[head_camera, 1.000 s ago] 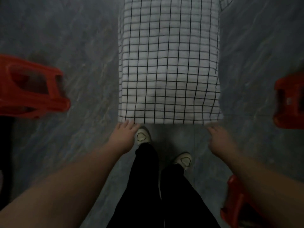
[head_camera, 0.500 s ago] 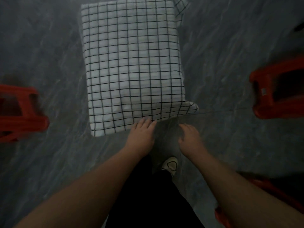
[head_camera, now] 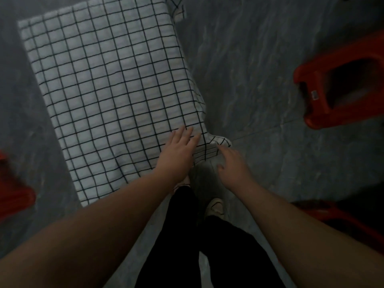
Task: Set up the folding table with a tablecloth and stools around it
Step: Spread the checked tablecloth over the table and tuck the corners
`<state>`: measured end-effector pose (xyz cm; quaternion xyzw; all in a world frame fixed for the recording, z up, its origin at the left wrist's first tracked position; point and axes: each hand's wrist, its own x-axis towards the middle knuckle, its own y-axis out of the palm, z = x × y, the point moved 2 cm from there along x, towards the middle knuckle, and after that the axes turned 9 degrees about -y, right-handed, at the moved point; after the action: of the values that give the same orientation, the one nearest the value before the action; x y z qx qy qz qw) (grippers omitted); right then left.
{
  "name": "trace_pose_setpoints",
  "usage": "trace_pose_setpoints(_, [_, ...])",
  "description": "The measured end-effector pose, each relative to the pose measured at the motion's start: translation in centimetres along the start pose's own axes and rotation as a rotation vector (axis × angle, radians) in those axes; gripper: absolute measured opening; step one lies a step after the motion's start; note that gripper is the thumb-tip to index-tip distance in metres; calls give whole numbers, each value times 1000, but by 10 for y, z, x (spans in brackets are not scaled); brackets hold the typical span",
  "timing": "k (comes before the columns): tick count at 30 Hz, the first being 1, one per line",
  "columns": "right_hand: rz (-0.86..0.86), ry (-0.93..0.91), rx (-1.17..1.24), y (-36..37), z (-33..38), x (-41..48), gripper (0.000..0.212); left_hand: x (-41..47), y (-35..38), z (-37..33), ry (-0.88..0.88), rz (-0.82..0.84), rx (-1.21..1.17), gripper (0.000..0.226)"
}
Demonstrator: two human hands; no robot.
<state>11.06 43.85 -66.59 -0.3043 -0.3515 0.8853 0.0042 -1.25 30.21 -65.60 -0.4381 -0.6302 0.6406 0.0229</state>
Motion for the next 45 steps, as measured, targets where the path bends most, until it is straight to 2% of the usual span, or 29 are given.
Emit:
trace_pose_setpoints(4, [1, -75, -26, 7, -7, 34, 71, 28, 9, -3, 43, -3, 97, 83])
trace_pose_setpoints(9, [80, -159, -123, 28, -7, 63, 92, 49, 31, 4, -99, -6, 51, 96])
trace_pose_setpoints(16, [-79, -53, 148, 47, -18, 75, 66, 58, 51, 6, -101, -43, 20, 101])
trace_pose_setpoints(18, [-58, -40, 192, 45, -21, 76, 62, 57, 54, 6, -101, -67, 15, 100])
trace_pose_setpoints(29, [138, -97, 31, 30, -28, 81, 35, 46, 53, 7, -200, -118, 29, 99])
trace_pose_setpoints(34, [196, -1, 72, 41, -30, 85, 35, 46, 62, 11, -232, -92, 36, 96])
trace_pose_setpoints(38, [260, 32, -1, 48, -42, 89, 36, 47, 66, 13, -229, -124, 33, 99])
trace_pose_setpoints(41, [240, 102, -36, 54, -60, 95, 34, 47, 71, 15, -218, -155, 31, 102])
trace_pose_setpoints(45, [234, 167, 50, 67, -68, 99, 33, 48, 75, 16, -199, -184, 26, 100])
